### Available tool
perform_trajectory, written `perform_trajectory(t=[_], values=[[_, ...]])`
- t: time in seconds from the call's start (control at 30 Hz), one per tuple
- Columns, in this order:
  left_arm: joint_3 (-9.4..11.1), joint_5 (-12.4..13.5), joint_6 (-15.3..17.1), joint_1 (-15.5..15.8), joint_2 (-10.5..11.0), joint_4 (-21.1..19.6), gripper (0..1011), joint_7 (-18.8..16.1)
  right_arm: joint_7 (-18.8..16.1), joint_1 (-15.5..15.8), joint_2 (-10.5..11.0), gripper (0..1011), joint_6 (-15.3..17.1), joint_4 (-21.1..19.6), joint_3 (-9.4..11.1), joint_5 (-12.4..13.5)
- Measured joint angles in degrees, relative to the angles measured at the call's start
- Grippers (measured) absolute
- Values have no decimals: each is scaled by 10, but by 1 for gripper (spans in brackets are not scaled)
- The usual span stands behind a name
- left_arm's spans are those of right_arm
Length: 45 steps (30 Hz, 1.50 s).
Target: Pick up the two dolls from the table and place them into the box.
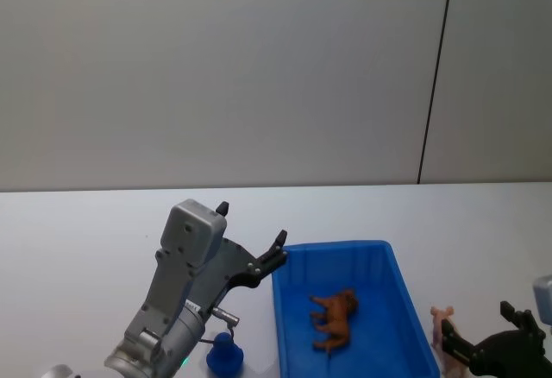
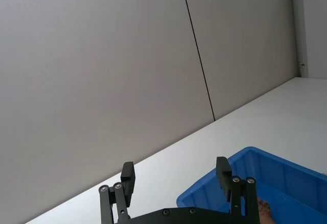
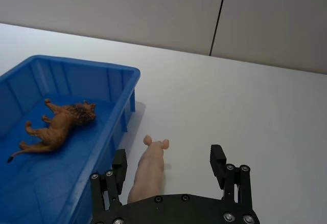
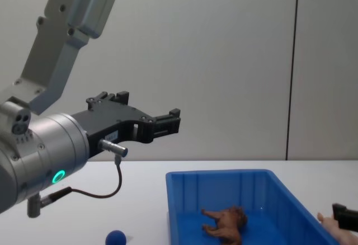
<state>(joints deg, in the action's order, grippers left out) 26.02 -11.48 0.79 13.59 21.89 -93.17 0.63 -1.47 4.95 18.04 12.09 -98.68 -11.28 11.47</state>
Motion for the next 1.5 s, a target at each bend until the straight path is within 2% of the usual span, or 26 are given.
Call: perform_trajectory(t=[0.33, 0.87, 1.0, 1.13, 1.2, 1.23, 1.3, 1.4, 1.5], values=[[0, 0, 0, 0, 0, 0, 1001, 0, 0, 0, -4, 1001, -5, 23, -1, -7], [0, 0, 0, 0, 0, 0, 1001, 0, -26, -16, -18, 995, -20, 69, -8, -15], [0, 0, 0, 0, 0, 0, 1001, 0, -28, -20, -22, 921, -21, 78, -9, -16], [0, 0, 0, 0, 0, 0, 1001, 0, -29, -24, -24, 781, -22, 86, -9, -18], [0, 0, 0, 0, 0, 0, 1001, 0, -30, -25, -25, 763, -22, 88, -9, -19], [0, 0, 0, 0, 0, 0, 1001, 0, -30, -26, -26, 688, -22, 90, -10, -19], [0, 0, 0, 0, 0, 0, 1001, 0, -30, -26, -27, 673, -22, 91, -10, -20], [0, 0, 0, 0, 0, 0, 1001, 0, -29, -27, -28, 530, -22, 93, -10, -20], [0, 0, 0, 0, 0, 0, 1001, 0, -27, -27, -29, 471, -22, 93, -9, -21]])
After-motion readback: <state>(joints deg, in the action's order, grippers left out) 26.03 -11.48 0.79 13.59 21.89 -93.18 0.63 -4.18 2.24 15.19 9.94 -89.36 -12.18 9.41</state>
